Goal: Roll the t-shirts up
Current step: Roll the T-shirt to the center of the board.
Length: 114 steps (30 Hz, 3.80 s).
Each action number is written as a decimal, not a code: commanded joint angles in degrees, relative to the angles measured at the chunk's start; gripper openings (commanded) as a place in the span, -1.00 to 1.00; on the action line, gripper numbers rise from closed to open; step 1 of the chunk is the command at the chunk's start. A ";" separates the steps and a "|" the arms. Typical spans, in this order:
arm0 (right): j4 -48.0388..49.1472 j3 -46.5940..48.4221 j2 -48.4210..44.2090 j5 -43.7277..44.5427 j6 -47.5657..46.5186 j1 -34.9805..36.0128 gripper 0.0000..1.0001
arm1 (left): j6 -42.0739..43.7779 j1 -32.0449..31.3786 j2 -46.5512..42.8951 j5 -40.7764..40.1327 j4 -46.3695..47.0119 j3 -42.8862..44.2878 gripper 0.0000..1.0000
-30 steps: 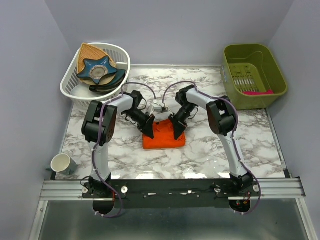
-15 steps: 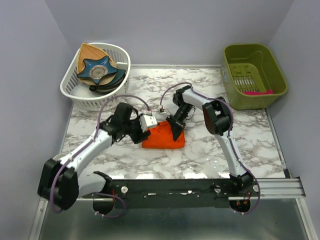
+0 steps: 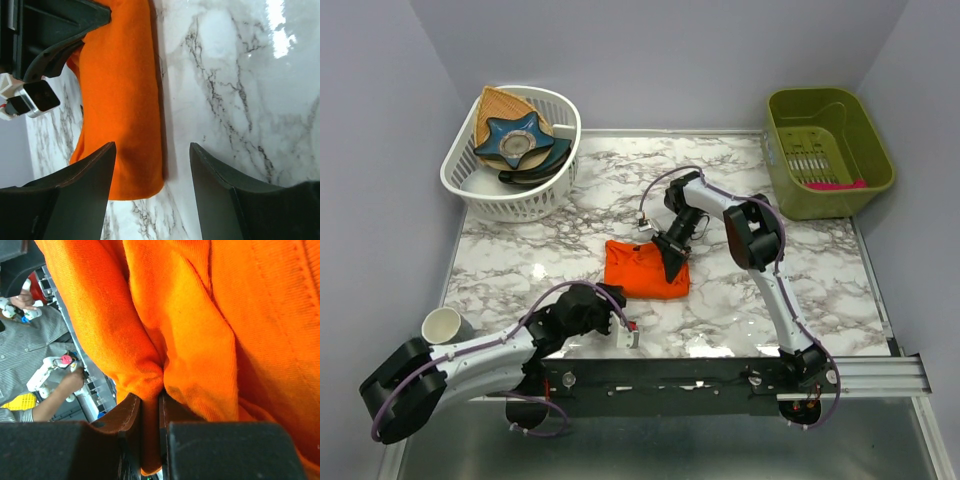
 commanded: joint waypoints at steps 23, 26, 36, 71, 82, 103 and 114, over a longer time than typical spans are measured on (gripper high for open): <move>-0.78 -2.27 3.14 11.27 -4.91 1.08 -0.30 | 2.98 -2.45 24.18 -8.31 -1.63 10.66 -1.00; 1.76 -5.69 -4.32 8.11 -8.53 -0.68 0.10 | -0.62 -1.31 21.64 -3.31 -8.67 14.44 -1.00; 36.10 -38.58 -47.06 8.71 -7.11 -10.53 0.99 | -7.48 1.67 20.92 15.42 -28.36 26.22 -1.00; 75.44 -76.38 -67.09 25.16 -14.07 14.87 -0.19 | -20.76 16.97 35.08 34.51 -34.88 41.08 -1.00; 43.55 -61.88 -59.91 8.82 -15.29 9.70 -0.85 | -18.37 22.76 43.42 50.66 -61.31 52.67 -1.00; -0.78 -27.16 -22.02 -1.04 -33.14 2.04 -0.81 | -11.01 31.82 59.95 52.80 -75.39 61.56 -1.00; -0.78 -19.17 -10.42 3.53 -25.33 2.04 -0.80 | -19.70 34.37 64.60 47.97 -66.00 57.52 -1.00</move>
